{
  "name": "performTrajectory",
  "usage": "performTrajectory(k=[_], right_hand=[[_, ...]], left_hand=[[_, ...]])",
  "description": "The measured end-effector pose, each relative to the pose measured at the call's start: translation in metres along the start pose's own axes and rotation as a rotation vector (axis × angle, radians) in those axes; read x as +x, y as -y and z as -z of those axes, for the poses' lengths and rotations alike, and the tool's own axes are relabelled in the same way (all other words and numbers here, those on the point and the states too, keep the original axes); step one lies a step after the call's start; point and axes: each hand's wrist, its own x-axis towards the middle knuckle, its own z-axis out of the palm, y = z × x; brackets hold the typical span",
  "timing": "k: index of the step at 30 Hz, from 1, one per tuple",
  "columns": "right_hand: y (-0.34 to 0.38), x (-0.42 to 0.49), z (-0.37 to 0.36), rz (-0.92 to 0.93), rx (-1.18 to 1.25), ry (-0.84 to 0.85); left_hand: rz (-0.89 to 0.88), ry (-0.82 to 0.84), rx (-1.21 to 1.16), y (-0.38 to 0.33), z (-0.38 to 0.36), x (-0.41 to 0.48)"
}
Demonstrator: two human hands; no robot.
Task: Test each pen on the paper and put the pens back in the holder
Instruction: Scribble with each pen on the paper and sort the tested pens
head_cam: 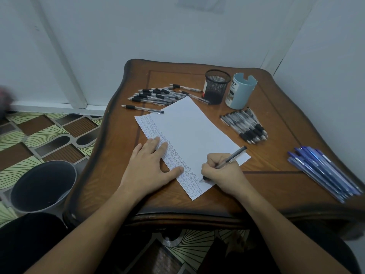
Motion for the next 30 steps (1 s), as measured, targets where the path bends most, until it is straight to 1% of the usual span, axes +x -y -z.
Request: performTrajectory(k=[4,13,21,27,30], right_hand=[[0.0004,-0.0006,0.0007,-0.007,0.019,0.022],[-0.0005,-0.0001,0.0028,-0.013,0.0,-0.011],[0.0007,-0.0001,0.0035,-0.007,-0.009,0.013],[0.0001,0.0007,0.0039,-0.032,-0.016,-0.009],[-0.0001,0.0006,0.0049,-0.04,0.026,0.006]], left_hand=[[-0.004,0.001,0.011,-0.0003,-0.0004,0.0004],[-0.006,0.001,0.018,0.0004,-0.0009,0.0001],[-0.007,-0.005,0.006,0.0002,-0.001,-0.0003],[-0.007,0.003,0.009,0.001,-0.002,0.0009],[-0.004,-0.008,-0.001,0.0007,-0.0021,0.0001]])
